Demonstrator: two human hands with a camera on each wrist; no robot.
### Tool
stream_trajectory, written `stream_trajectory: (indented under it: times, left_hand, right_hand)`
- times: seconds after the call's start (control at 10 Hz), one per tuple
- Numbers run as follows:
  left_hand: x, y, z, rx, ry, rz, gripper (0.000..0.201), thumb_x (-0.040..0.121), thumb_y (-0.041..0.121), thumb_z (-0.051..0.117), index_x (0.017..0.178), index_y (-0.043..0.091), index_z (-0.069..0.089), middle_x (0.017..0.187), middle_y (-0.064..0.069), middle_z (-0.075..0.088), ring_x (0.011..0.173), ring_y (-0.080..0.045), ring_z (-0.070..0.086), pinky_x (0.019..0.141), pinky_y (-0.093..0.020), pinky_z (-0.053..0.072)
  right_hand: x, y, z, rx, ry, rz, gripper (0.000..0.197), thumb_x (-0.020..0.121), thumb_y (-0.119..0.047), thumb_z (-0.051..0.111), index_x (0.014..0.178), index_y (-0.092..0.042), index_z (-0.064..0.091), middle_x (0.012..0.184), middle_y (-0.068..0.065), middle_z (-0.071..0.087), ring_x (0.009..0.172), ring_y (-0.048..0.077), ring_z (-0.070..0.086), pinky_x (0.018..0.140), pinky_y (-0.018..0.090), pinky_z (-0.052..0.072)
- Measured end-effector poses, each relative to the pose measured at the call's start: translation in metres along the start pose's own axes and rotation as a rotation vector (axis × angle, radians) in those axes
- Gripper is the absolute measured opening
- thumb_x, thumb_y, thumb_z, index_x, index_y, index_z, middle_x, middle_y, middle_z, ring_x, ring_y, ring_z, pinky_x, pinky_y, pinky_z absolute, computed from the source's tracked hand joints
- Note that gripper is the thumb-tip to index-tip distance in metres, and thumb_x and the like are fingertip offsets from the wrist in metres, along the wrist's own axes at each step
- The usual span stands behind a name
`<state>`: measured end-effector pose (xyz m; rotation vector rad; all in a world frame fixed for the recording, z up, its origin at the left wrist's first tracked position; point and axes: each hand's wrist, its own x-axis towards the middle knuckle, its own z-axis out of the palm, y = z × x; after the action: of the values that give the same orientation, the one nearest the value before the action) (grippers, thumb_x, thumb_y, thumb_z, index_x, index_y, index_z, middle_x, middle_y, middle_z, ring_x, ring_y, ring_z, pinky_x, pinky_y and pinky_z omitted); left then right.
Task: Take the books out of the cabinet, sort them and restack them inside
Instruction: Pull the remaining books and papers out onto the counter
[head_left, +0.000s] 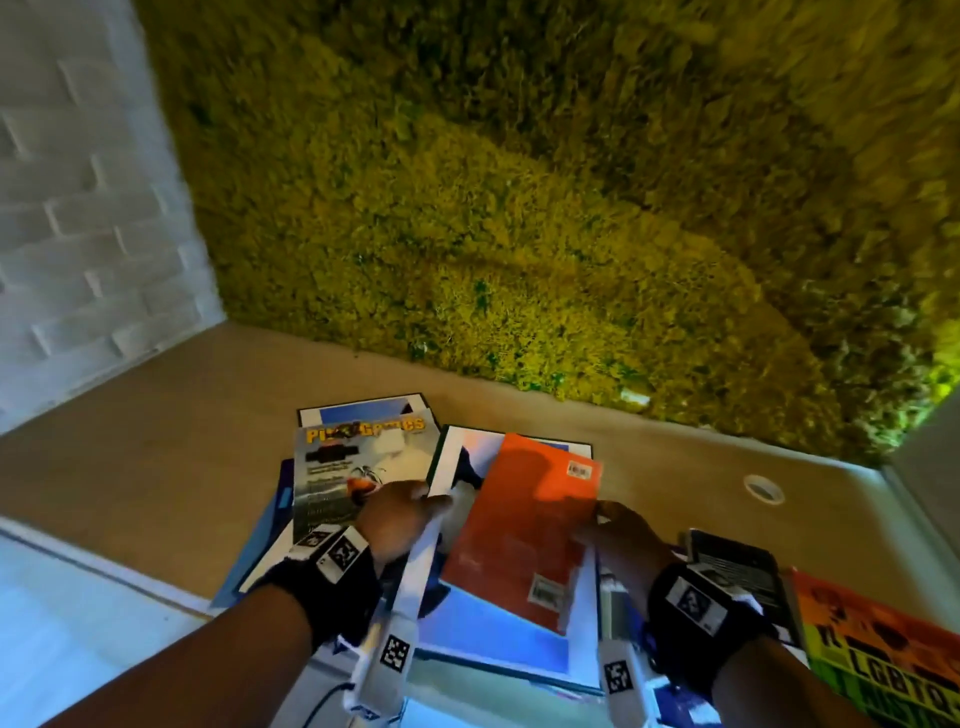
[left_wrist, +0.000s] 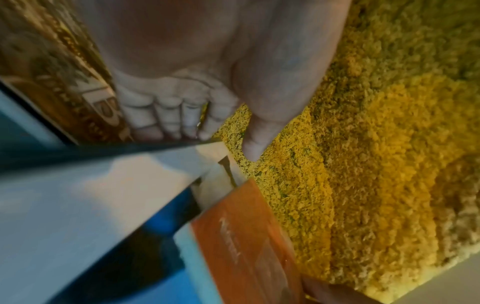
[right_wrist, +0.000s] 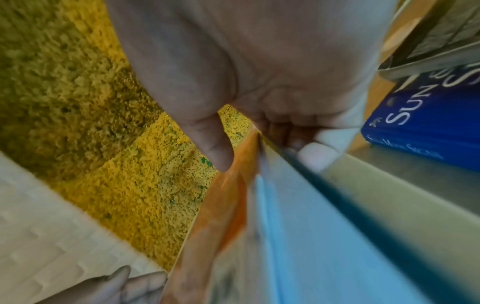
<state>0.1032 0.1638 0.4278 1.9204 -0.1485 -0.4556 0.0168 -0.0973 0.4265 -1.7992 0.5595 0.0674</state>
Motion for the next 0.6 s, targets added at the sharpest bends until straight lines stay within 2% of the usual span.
stream_trajectory:
  times: [0.1, 0.2, 0.3, 0.4, 0.5, 0.6]
  left_hand:
    - [0.000, -0.008, -0.007, 0.165, 0.056, 0.015, 0.015, 0.090, 0.034, 0.066, 0.104, 0.036, 0.062, 0.107, 0.004, 0.065, 0.100, -0.017, 0.057, 0.081, -0.016, 0.044]
    - [-0.005, -0.018, -0.029, 0.222, 0.153, 0.013, 0.027, 0.083, 0.042, 0.064, 0.096, 0.021, 0.075, 0.099, -0.003, 0.074, 0.095, -0.024, 0.068, 0.086, -0.029, 0.056]
    - [-0.003, -0.032, -0.049, 0.269, 0.259, -0.059, 0.022, 0.084, 0.045, 0.068, 0.091, 0.025, 0.076, 0.090, -0.001, 0.076, 0.085, -0.023, 0.073, 0.081, -0.032, 0.060]
    - [0.006, -0.045, -0.078, 0.613, 0.421, -0.234, 0.056, 0.066, 0.082, 0.059, 0.101, 0.040, 0.068, 0.104, -0.003, 0.069, 0.096, -0.030, 0.068, 0.086, -0.046, 0.058]
    - [0.013, -0.040, -0.094, 0.561, 0.429, -0.348, 0.091, 0.055, 0.083, 0.069, 0.124, 0.027, 0.051, 0.118, -0.012, 0.055, 0.111, -0.041, 0.057, 0.096, -0.048, 0.051]
    - [0.021, -0.039, -0.107, 0.463, 0.351, -0.326, 0.067, 0.063, 0.064, 0.081, 0.104, 0.015, 0.060, 0.101, -0.007, 0.066, 0.096, -0.032, 0.066, 0.083, -0.037, 0.053]
  right_hand:
    - [0.030, 0.023, -0.010, -0.303, -0.013, -0.030, 0.035, 0.083, -0.031, 0.071, 0.109, -0.008, 0.072, 0.106, 0.017, 0.074, 0.099, 0.038, 0.069, 0.083, 0.044, 0.056]
    - [0.040, 0.019, -0.015, -0.491, -0.020, -0.172, 0.026, 0.090, -0.036, 0.066, 0.109, -0.017, 0.071, 0.104, 0.003, 0.073, 0.092, 0.019, 0.069, 0.081, 0.037, 0.056]
    - [0.045, 0.013, -0.015, -0.468, -0.024, -0.254, 0.018, 0.091, -0.029, 0.068, 0.104, -0.017, 0.070, 0.102, -0.004, 0.070, 0.086, 0.012, 0.064, 0.075, 0.029, 0.050]
    - [0.042, -0.011, 0.003, -0.397, -0.075, -0.379, 0.009, 0.087, -0.031, 0.071, 0.091, -0.026, 0.067, 0.100, -0.003, 0.071, 0.094, 0.017, 0.065, 0.085, 0.033, 0.051]
    - [0.035, -0.038, 0.034, -0.338, -0.275, -0.423, 0.036, 0.069, -0.057, 0.060, 0.090, -0.029, 0.065, 0.087, -0.010, 0.065, 0.086, 0.013, 0.061, 0.078, 0.029, 0.045]
    - [0.027, -0.059, 0.076, -0.524, -0.502, -0.439, 0.034, 0.095, -0.041, 0.059, 0.123, -0.022, 0.061, 0.102, -0.007, 0.062, 0.095, 0.013, 0.059, 0.078, 0.025, 0.044]
